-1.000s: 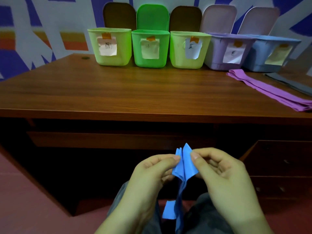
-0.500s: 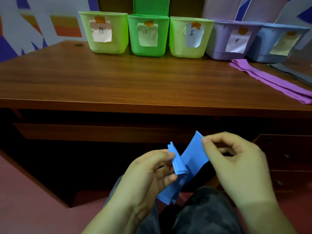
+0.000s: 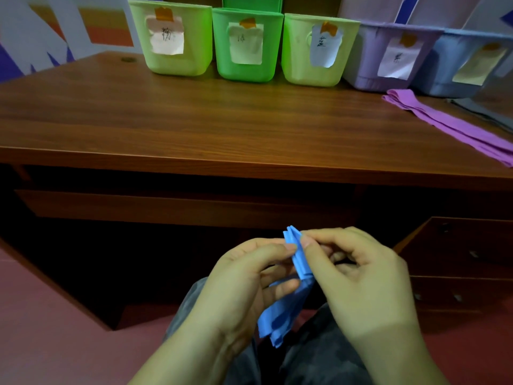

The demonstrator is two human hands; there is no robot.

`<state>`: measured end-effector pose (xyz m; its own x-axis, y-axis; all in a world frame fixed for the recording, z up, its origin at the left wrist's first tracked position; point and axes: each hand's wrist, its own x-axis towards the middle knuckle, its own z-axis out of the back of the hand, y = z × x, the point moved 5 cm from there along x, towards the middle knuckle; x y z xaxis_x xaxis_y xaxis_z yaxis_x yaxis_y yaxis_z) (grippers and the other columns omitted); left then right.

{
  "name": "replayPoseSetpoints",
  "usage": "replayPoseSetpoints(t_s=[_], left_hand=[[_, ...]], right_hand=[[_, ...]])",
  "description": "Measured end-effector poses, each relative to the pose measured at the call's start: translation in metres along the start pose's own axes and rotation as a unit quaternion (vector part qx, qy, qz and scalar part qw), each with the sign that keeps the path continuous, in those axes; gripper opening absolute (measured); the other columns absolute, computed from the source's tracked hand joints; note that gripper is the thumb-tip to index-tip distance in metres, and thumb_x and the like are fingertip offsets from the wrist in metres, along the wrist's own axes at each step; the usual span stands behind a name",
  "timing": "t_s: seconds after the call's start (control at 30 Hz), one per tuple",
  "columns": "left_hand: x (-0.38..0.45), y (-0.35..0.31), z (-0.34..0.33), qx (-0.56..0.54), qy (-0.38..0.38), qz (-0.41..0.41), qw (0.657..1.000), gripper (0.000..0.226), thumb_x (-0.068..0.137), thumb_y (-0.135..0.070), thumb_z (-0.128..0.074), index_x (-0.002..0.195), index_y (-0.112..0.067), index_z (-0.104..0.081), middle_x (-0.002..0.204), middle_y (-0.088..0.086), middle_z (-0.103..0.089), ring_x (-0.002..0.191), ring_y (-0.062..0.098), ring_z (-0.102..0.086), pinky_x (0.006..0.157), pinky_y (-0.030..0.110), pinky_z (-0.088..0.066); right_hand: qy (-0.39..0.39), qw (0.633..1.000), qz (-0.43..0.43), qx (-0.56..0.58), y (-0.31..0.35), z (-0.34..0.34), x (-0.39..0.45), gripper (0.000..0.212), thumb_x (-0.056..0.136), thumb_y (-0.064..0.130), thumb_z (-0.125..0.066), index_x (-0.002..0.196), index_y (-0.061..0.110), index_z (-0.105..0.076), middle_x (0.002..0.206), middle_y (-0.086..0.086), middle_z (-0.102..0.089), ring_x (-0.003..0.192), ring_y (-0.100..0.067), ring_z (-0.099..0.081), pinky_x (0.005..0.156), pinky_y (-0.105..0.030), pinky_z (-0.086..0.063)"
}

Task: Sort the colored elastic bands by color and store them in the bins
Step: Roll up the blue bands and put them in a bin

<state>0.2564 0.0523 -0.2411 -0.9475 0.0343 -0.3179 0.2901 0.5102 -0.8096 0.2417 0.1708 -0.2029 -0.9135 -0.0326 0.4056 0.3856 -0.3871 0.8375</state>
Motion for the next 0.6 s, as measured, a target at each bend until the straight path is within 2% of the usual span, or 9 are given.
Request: replayPoseSetpoints(t_s=[0.17,0.27,0.4,0.5,0.6], left_hand=[[0.0000,-0.0004,0.0024,0.004,-0.017,0.000,1.000,0.023,0.057,-0.019,-0.066,0.076,-0.009,-0.072,0.088,0.016,-0.073,0.070,0.015,-0.069,0.053,0.019,-0.052],[-0.0005,-0.0001,0.0028,0.009,-0.019,0.002,1.000,0.022,0.058,-0.019,-0.066,0.077,-0.009,-0.072,0.088,0.015,-0.074,0.072,0.015,-0.069,0.055,0.019,-0.053],[-0.0014,-0.0013,0.0034,0.004,-0.022,0.002,1.000,0.010,0.071,-0.012,-0.065,0.077,-0.009,-0.072,0.079,0.011,-0.073,0.067,0.013,-0.068,0.053,0.019,-0.052],[-0.0031,-0.0053,0.0022,0.014,-0.010,-0.005,1.000,0.014,0.067,-0.016,-0.064,0.073,-0.011,-0.076,0.075,0.007,-0.073,0.063,0.009,-0.068,0.053,0.016,-0.052],[-0.0052,-0.0094,0.0001,0.027,0.013,-0.012,0.999,0.021,0.062,-0.023,-0.063,0.075,-0.018,-0.078,0.079,0.006,-0.075,0.067,0.007,-0.068,0.057,0.014,-0.052]], right_hand=[[0.004,1.000,0.000,-0.002,-0.0017,-0.0023,-0.0022,0.012,0.074,0.027,-0.062,0.073,0.035,-0.072,0.076,0.011,-0.060,0.067,-0.008,-0.060,0.057,-0.007,-0.041],[0.001,1.000,-0.008,-0.004,-0.0017,-0.0025,-0.0039,0.013,0.074,0.027,-0.062,0.073,0.035,-0.072,0.077,0.012,-0.061,0.069,-0.008,-0.060,0.057,-0.007,-0.042],[0.027,0.999,-0.037,0.030,-0.0017,-0.0035,-0.0037,0.014,0.084,0.026,-0.064,0.076,0.034,-0.073,0.079,0.012,-0.065,0.074,-0.005,-0.064,0.062,-0.012,-0.047],[0.061,0.990,-0.092,0.091,-0.0038,-0.0044,-0.0013,0.023,0.088,0.016,-0.059,0.076,0.029,-0.076,0.077,0.006,-0.069,0.070,-0.002,-0.065,0.063,-0.015,-0.050],[0.076,0.981,-0.123,0.132,-0.0025,-0.0027,0.0016,0.025,0.088,0.008,-0.058,0.078,0.020,-0.077,0.071,0.008,-0.071,0.067,0.003,-0.064,0.062,-0.008,-0.046]])
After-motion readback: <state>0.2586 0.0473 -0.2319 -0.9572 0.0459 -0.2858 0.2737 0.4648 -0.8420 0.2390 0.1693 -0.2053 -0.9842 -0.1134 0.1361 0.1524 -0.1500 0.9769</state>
